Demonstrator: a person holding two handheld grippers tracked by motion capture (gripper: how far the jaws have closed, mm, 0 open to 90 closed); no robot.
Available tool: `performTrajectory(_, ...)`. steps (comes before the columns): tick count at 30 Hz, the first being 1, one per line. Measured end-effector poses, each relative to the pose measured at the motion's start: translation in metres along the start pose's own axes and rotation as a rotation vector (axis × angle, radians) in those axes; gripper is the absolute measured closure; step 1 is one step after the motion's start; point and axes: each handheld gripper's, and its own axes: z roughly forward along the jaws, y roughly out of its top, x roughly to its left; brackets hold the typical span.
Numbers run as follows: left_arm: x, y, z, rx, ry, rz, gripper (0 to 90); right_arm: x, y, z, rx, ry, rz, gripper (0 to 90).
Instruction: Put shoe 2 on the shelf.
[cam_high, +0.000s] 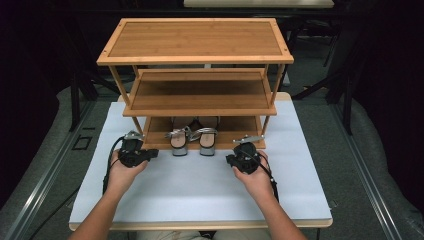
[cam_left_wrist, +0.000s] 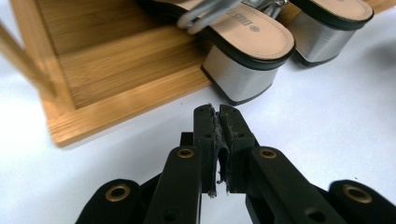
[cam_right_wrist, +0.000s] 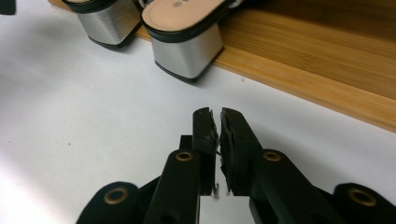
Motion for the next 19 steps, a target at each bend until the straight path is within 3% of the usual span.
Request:
performTrajectory(1, 0.001, 0.0, -0.001, -0.001, 0.001, -0.001, 85.9, 0.001, -0.002, -0.002, -0.003, -0.067, 0.004, 84.0)
performTrajectory(4, 0.002, -0.002, -0.003, 0.004, 0.008, 0.0, 84.4, -0.003, -0.008, -0.009, -0.024, -0.029, 0.015, 83.7)
performTrajectory(9, 0.002, -0.007, -0.002, -0.002, 0.017, -0.003, 77.7, -0.008, -0.023, -0.013, -0.037, -0.06, 0.029, 83.3)
performTrajectory(14, 0.001, -0.009, 0.003, 0.019, 0.002, 0.003, 67.9, -0.011, -0.031, -0.016, -0.036, -0.057, 0.033, 81.7)
performTrajectory(17, 0.0, -0.01, 0.006, 0.026, -0.001, 0.009, 60.7, -0.012, -0.033, -0.019, -0.047, -0.05, 0.04, 78.0)
performTrajectory(18, -0.001, -0.01, 0.008, 0.018, 0.001, 0.013, 57.7, -0.012, -0.036, -0.02, -0.062, -0.049, 0.054, 69.1)
performTrajectory(19, -0.001, -0.01, 0.008, 0.018, 0.001, 0.013, 56.4, -0.012, -0.036, -0.02, -0.062, -0.049, 0.054, 69.1)
